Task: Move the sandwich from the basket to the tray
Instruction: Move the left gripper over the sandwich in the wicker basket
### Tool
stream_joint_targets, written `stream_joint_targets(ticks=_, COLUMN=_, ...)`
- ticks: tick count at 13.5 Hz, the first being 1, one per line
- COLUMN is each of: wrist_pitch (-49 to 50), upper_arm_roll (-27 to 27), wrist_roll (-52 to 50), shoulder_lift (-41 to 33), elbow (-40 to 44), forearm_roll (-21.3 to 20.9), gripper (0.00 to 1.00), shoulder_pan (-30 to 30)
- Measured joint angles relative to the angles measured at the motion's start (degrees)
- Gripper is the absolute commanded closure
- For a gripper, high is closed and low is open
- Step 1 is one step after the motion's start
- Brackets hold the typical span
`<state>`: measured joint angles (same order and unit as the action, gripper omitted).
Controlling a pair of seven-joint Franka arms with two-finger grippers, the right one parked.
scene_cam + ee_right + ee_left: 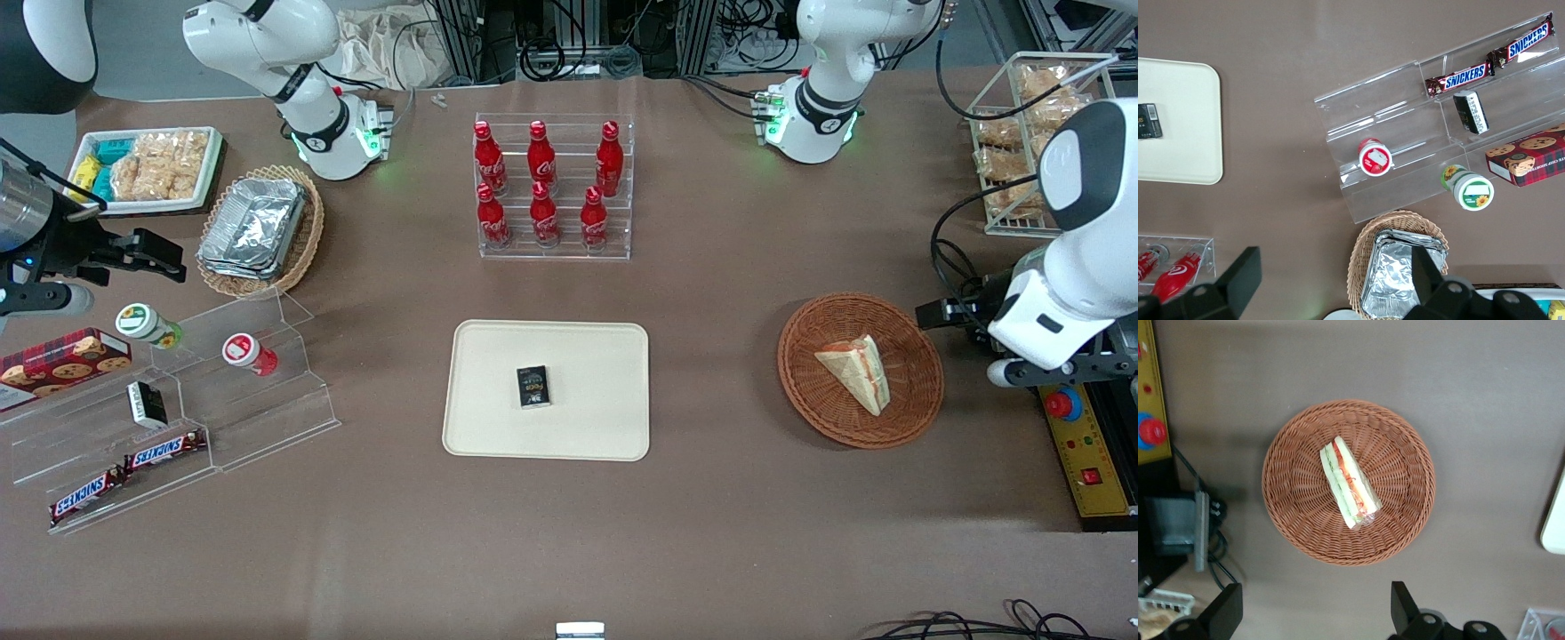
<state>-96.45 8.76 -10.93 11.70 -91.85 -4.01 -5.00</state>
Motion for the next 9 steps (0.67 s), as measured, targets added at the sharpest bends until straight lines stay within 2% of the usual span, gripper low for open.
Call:
stream_joint_targets(ticks=3, wrist_pitch=-2.8, upper_arm_roll=-0.1, wrist_roll=-9.1, shoulder_lift=1.1, elbow=-3.0, forearm_roll=0.0, gripper=0.00, shoulder_pan=-0.2)
stream_joint_targets(ticks=7, wrist_pitch=-16.3, upper_arm_roll=-0.4, wrist_roll=-28.7, shoulder_lift=1.5, elbow=-11.9, forearm_roll=0.0, gripper=0.00, shoulder_pan=-0.4)
stream_joint_targets(ticks=9, wrist_pitch=-22.5, upper_arm_roll=-0.4, wrist_roll=-33.2, shoulder_lift=1.8, elbow=-16.0, forearm_roll=0.0, gripper=0.00, shoulder_pan=-0.4)
